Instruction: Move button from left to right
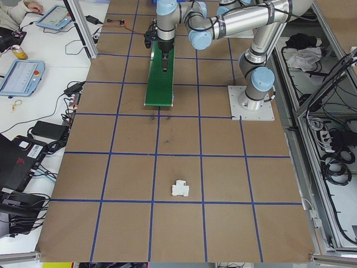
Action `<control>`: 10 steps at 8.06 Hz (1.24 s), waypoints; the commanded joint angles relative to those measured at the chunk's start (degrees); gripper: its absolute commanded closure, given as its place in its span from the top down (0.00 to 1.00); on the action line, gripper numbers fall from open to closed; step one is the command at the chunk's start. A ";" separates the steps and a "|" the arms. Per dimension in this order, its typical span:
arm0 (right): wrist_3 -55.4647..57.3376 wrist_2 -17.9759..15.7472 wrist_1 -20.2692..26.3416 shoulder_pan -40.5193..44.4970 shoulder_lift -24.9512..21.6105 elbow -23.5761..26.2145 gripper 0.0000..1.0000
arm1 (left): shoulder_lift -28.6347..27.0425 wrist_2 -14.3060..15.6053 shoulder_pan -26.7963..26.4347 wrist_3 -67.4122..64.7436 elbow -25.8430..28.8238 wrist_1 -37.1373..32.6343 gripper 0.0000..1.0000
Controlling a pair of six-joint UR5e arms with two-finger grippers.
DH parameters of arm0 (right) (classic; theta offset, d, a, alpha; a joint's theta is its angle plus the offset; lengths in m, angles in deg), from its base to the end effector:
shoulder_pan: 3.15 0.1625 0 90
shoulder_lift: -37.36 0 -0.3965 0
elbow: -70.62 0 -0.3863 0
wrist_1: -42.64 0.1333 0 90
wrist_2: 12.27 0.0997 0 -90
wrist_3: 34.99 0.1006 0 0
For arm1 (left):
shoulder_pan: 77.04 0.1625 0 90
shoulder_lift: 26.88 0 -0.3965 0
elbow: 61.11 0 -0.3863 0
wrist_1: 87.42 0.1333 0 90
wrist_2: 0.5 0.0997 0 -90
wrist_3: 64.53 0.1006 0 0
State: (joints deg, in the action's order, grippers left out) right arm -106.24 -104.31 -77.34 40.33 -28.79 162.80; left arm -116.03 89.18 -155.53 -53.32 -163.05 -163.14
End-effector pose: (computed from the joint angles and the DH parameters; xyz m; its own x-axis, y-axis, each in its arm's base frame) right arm -0.3561 -0.5165 0.2622 -0.9059 -0.4164 0.0766 -0.4168 0.9089 0.0115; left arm -0.0357 -0.4954 0.3898 -1.0000 -0.0052 -0.0053 -0.0049 0.9984 -0.0557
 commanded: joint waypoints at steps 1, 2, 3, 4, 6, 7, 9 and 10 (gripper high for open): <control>-3.35 1.78 -2.97 -0.24 1.99 0.63 0.63 | 0.12 0.05 0.00 -0.14 -0.28 0.05 1.00; -3.80 1.78 -2.80 -0.24 1.55 0.63 0.95 | 0.03 0.05 0.00 -0.14 -0.19 0.14 1.00; -3.72 1.86 -2.45 -0.24 0.94 0.63 1.00 | -0.05 0.05 0.00 -0.23 -0.45 0.05 1.00; -3.81 1.78 -1.31 -0.24 -1.59 0.63 1.00 | 0.55 0.05 0.00 -0.05 -0.72 -0.04 1.00; -3.90 1.95 6.13 -0.07 -9.39 0.63 1.00 | 0.73 0.05 0.00 -0.14 -1.51 0.14 1.00; -3.11 2.13 9.82 0.54 -13.53 0.46 1.00 | 0.56 0.05 0.00 -0.23 -1.51 0.23 1.00; 4.57 6.86 15.45 7.19 -19.26 -0.24 1.00 | 0.56 -0.47 -0.35 -0.31 -1.42 0.31 1.00; 14.29 6.18 19.57 12.97 -21.98 -0.42 1.00 | 0.65 -0.65 -0.96 -0.92 -0.81 0.23 1.00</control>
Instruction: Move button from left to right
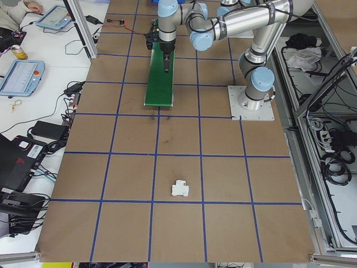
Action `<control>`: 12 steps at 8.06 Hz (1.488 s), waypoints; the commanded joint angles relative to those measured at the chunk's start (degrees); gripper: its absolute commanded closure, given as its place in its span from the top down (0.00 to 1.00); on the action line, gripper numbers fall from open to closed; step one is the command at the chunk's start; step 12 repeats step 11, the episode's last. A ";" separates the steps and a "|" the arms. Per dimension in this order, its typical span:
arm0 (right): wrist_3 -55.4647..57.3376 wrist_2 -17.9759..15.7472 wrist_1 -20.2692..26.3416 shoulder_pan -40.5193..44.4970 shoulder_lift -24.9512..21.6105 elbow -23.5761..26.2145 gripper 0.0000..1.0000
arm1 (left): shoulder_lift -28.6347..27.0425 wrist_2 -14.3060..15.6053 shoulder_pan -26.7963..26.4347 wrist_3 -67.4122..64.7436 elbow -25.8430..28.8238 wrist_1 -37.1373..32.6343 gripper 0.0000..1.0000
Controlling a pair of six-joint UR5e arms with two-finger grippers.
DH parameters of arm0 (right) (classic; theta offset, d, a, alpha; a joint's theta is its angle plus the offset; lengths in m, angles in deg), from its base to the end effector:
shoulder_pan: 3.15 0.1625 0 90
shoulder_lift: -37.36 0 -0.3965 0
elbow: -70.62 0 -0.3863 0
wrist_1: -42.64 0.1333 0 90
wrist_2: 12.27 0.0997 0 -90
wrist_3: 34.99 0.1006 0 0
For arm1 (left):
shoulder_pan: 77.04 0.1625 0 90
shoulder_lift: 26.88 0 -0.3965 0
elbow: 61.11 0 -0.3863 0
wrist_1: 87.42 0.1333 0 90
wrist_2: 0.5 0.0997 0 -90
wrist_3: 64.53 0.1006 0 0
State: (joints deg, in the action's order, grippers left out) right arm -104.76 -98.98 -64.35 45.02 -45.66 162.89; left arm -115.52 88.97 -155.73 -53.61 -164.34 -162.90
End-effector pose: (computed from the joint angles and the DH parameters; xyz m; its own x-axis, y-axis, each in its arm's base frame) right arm -0.2577 -0.4964 0.4079 -0.8791 -0.4645 0.1067 -0.4743 0.8747 -0.0999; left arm -0.0389 -0.4900 0.3836 -1.0000 -0.0066 0.0003 -0.0066 0.9989 -0.0471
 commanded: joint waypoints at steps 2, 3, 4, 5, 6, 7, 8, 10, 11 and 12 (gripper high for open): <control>32.40 1.27 13.10 17.79 -8.29 -0.69 1.00 | 2.58 0.17 -4.26 -1.08 0.66 -3.68 1.00; 41.99 1.62 14.52 24.09 -8.65 -0.69 1.00 | 4.42 -0.17 -5.32 -3.26 0.66 -5.36 1.00; 52.44 1.36 14.18 31.55 -8.13 -0.69 1.00 | 5.66 -0.09 -6.12 -4.84 0.66 -5.56 1.00; 61.42 0.75 13.92 38.59 -7.78 -0.69 1.00 | 5.76 0.09 -6.21 -4.77 0.66 -5.56 1.00; 67.60 0.57 13.92 42.84 -7.69 -0.78 1.00 | 5.76 0.17 -6.21 -4.69 0.66 -5.82 1.00; 70.09 0.66 13.57 44.36 -7.51 -0.70 1.00 | 5.94 0.26 -6.21 -4.68 0.66 -6.43 1.00; 70.12 0.66 13.65 44.55 -7.51 -0.69 1.00 | 5.85 0.35 -6.21 -4.68 0.58 -6.35 1.00; 70.12 0.48 13.57 44.55 -7.42 -0.69 1.00 | 5.67 0.44 -6.21 -4.60 0.48 -5.56 1.00; 69.86 0.13 13.57 44.55 -7.42 -0.69 1.00 | 5.76 0.53 -6.21 -4.68 0.23 -5.56 1.00; 69.86 0.13 13.57 44.55 -7.42 -0.69 1.00 | 5.76 0.53 -6.21 -4.68 0.23 -5.56 1.00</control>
